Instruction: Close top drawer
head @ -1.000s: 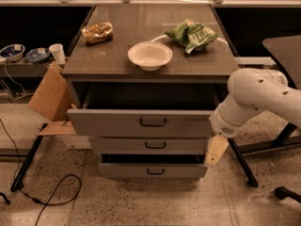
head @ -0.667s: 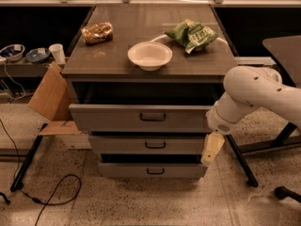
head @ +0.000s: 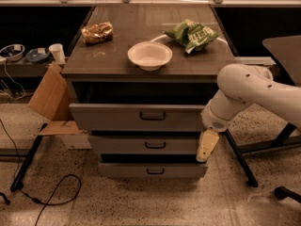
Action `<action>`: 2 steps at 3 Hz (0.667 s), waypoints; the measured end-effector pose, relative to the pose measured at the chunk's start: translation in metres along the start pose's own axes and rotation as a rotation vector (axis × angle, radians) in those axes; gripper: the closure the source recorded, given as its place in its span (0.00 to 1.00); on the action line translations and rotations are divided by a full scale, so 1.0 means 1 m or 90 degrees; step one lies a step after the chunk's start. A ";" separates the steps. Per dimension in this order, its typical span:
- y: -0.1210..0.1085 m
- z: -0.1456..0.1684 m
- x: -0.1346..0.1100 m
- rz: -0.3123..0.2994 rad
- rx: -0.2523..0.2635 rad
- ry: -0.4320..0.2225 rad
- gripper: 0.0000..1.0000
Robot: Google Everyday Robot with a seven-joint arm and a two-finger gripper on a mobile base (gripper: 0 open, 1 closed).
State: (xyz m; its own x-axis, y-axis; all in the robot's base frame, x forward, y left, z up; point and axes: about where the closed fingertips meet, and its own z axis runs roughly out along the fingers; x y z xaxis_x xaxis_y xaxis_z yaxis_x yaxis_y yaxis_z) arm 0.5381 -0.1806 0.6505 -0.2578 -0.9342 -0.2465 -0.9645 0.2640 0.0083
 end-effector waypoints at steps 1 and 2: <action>-0.006 0.001 -0.012 0.000 0.014 0.000 0.00; -0.015 -0.001 -0.020 0.008 0.035 -0.004 0.00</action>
Offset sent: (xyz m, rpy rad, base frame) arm 0.0340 0.0196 0.0146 -0.0066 -0.0930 -0.0558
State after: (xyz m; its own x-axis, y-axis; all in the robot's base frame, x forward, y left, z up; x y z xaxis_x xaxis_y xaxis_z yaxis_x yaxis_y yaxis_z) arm 0.5577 -0.1661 0.6568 -0.2695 -0.9291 -0.2533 -0.9565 0.2887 -0.0415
